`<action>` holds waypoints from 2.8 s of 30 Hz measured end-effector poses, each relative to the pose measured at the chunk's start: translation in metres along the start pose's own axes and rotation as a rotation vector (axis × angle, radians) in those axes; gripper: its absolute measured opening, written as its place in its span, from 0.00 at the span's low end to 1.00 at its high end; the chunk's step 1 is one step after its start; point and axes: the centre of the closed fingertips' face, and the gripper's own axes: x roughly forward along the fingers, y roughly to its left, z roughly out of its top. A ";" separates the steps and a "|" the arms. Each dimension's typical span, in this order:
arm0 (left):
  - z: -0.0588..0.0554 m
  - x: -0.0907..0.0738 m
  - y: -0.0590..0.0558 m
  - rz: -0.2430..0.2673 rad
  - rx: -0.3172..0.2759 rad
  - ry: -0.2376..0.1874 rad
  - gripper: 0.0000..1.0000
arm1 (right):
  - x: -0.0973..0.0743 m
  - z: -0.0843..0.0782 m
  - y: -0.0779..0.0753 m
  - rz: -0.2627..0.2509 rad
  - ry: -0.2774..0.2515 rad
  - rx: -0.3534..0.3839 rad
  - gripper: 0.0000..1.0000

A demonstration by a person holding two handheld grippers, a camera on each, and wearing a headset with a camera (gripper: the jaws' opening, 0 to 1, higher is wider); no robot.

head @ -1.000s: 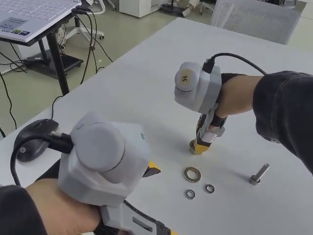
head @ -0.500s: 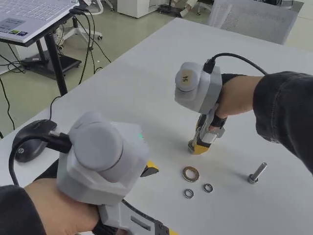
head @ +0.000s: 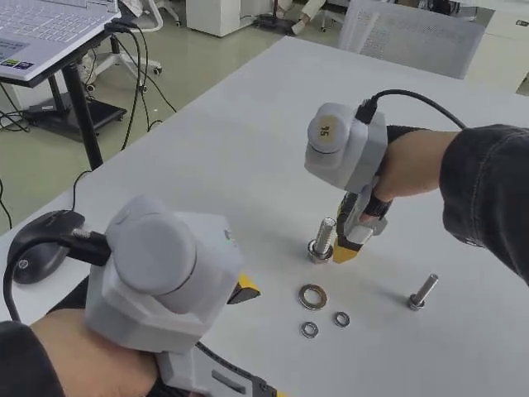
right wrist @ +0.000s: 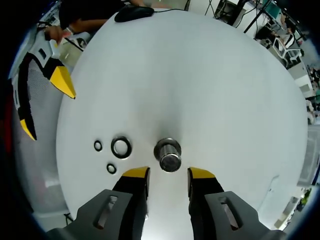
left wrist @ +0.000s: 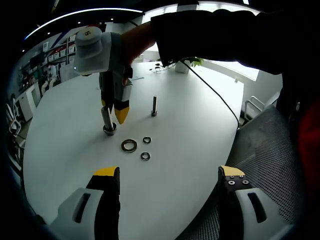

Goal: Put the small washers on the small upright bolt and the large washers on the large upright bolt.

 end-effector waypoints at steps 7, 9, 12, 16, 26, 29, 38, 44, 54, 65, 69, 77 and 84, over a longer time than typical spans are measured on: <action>0.001 -0.001 0.000 -0.003 0.006 0.002 0.80 | -0.007 -0.007 0.003 -0.006 -0.013 0.029 0.32; 0.001 -0.001 0.000 -0.003 0.009 0.001 0.80 | -0.010 -0.009 0.007 -0.009 -0.017 0.035 0.32; 0.002 -0.001 0.001 -0.003 0.010 0.000 0.80 | -0.013 -0.011 0.012 -0.010 -0.022 0.045 0.32; 0.004 -0.001 0.002 -0.003 0.015 0.000 0.80 | -0.014 -0.011 0.014 -0.009 -0.035 0.053 0.32; 0.006 -0.001 0.008 0.004 0.023 0.002 0.80 | -0.016 -0.007 0.026 -0.002 -0.066 0.062 0.32; 0.007 0.000 0.010 0.007 0.023 0.005 0.80 | -0.017 -0.005 0.029 0.000 -0.075 0.061 0.32; 0.008 0.000 0.015 0.018 0.029 0.010 0.79 | -0.009 0.010 0.045 0.021 -0.114 0.057 0.31; 0.008 0.000 0.015 0.025 0.030 0.010 0.79 | 0.002 0.017 0.055 0.039 -0.122 0.046 0.31; 0.005 0.002 0.016 0.027 0.029 0.009 0.79 | 0.017 0.022 0.056 0.037 -0.124 0.037 0.30; 0.003 0.004 0.014 0.024 0.026 0.010 0.78 | 0.026 0.022 0.055 0.032 -0.121 0.036 0.30; 0.003 0.004 0.013 0.024 0.025 0.009 0.78 | 0.027 0.022 0.055 0.027 -0.115 0.026 0.30; 0.002 0.005 0.012 0.022 0.025 0.007 0.78 | 0.028 0.022 0.059 0.018 -0.098 0.005 0.27; 0.003 0.005 0.011 0.020 0.027 0.005 0.78 | 0.028 0.022 0.060 0.016 -0.102 0.010 0.26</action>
